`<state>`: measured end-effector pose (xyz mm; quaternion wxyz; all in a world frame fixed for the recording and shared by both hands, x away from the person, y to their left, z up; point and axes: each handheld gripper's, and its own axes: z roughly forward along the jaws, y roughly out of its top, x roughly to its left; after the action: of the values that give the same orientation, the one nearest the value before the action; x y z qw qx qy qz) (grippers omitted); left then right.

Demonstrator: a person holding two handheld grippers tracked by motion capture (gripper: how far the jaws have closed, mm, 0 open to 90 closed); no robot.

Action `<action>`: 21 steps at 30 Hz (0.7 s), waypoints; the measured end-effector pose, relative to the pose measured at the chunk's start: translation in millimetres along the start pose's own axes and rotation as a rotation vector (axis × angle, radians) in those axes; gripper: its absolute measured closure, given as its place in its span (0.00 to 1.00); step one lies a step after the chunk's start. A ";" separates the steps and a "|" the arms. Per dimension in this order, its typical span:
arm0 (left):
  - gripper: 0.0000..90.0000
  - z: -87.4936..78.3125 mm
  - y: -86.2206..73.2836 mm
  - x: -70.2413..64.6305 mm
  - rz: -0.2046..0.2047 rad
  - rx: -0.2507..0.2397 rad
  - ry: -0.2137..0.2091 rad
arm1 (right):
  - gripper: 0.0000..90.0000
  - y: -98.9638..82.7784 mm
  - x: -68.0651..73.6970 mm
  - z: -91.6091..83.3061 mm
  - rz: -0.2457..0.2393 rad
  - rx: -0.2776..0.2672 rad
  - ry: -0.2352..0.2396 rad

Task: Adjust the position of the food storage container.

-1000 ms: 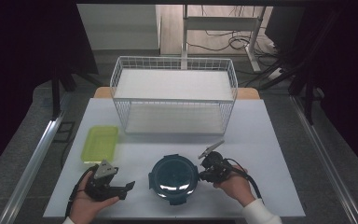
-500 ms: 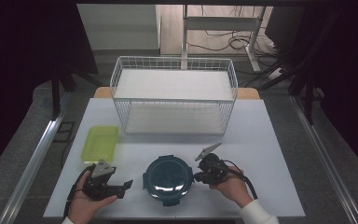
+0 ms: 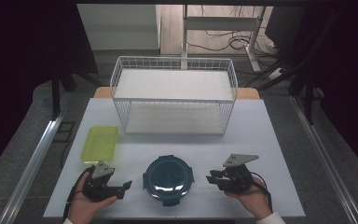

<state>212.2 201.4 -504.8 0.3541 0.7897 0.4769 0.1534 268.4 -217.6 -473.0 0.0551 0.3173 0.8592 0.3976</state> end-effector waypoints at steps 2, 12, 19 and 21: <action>0.22 0.5 -0.2 0.8 0.001 0.003 0.001 | 0.48 -3.0 -0.9 -0.6 0.046 -0.024 0.003; 0.21 -0.7 1.8 0.3 -0.005 -0.007 -0.025 | 0.29 -3.3 -2.3 2.4 0.160 -0.074 0.092; 0.20 -2.3 6.8 0.3 -0.033 -0.016 -0.069 | 0.28 -4.0 -1.3 3.4 0.178 -0.063 0.108; 0.19 -3.0 7.0 0.1 -0.032 -0.018 -0.072 | 0.27 -4.1 -0.6 3.6 0.179 -0.064 0.105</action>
<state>215.0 200.7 -497.7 0.3804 0.7839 0.4750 0.1233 268.0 -217.6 -478.5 -0.0155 0.3695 0.8160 0.4442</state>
